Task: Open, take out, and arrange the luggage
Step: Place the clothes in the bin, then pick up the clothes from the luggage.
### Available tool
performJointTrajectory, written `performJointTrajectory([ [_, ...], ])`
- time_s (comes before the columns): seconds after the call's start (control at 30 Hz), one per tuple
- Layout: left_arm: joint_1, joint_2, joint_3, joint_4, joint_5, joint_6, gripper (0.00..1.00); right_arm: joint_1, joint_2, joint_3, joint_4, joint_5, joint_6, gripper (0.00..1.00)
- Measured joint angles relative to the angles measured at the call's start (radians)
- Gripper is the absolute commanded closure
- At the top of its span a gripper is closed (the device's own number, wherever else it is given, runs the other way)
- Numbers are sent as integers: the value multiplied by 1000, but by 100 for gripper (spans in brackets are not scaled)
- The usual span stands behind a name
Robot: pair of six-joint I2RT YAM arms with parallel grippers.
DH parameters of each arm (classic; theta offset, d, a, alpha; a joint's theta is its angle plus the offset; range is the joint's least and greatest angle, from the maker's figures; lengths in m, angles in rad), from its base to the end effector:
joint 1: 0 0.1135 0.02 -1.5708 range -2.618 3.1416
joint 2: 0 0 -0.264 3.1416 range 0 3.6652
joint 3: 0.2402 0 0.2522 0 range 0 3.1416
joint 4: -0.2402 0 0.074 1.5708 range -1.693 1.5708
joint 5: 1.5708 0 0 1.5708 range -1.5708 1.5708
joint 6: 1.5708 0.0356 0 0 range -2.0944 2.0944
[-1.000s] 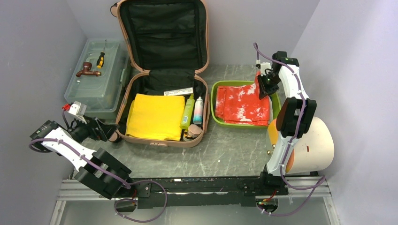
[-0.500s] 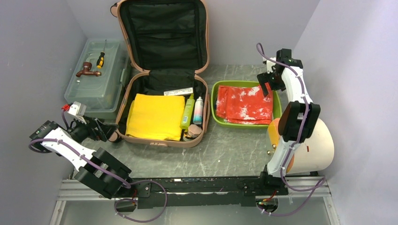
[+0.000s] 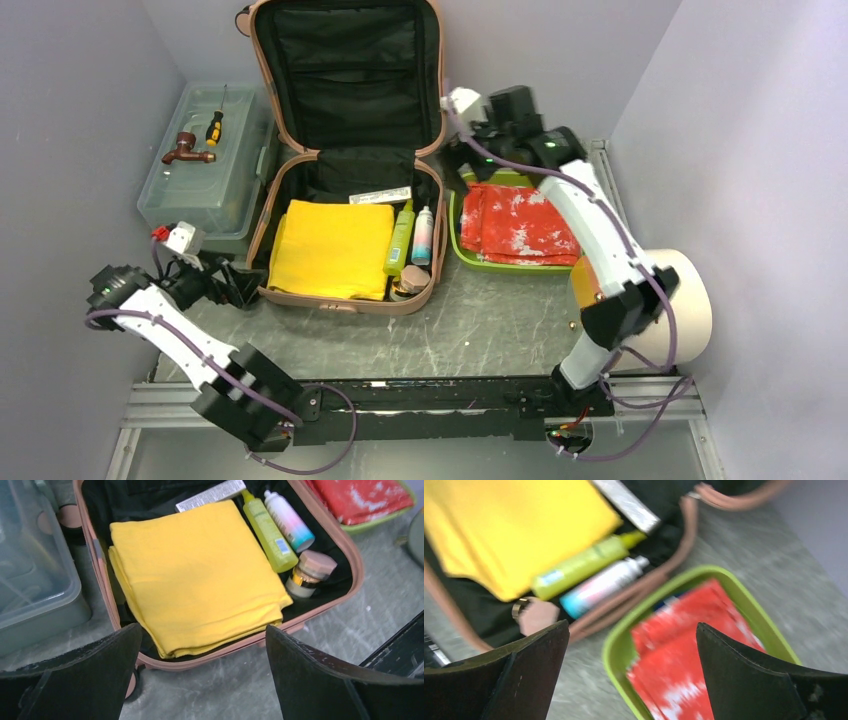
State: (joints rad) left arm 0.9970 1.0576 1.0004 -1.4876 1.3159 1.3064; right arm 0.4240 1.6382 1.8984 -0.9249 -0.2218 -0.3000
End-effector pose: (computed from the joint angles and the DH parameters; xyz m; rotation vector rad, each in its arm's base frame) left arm 0.1052 0.0993 0.3064 0.3055 1.8376 -0.5637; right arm 0.3109 0.1489 0.4308 -0.9034 2.0441 0.3153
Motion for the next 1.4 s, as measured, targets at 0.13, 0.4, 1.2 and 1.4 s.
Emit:
performJointTrajectory([
  [0.13, -130, -122, -33, 203, -58, -196, 1, 134, 186, 148, -29, -87, 51, 0],
  [0.4, -504, -144, -45, 562, -308, -534, 2, 239, 548, 362, -68, -153, 177, 0],
  [1.2, -1043, 109, -97, 865, -746, -724, 0, 176, 809, 444, 68, -243, 414, 0],
  [1.4, -1043, 99, -116, 888, -764, -725, 1, 176, 873, 474, 98, -246, 424, 0],
])
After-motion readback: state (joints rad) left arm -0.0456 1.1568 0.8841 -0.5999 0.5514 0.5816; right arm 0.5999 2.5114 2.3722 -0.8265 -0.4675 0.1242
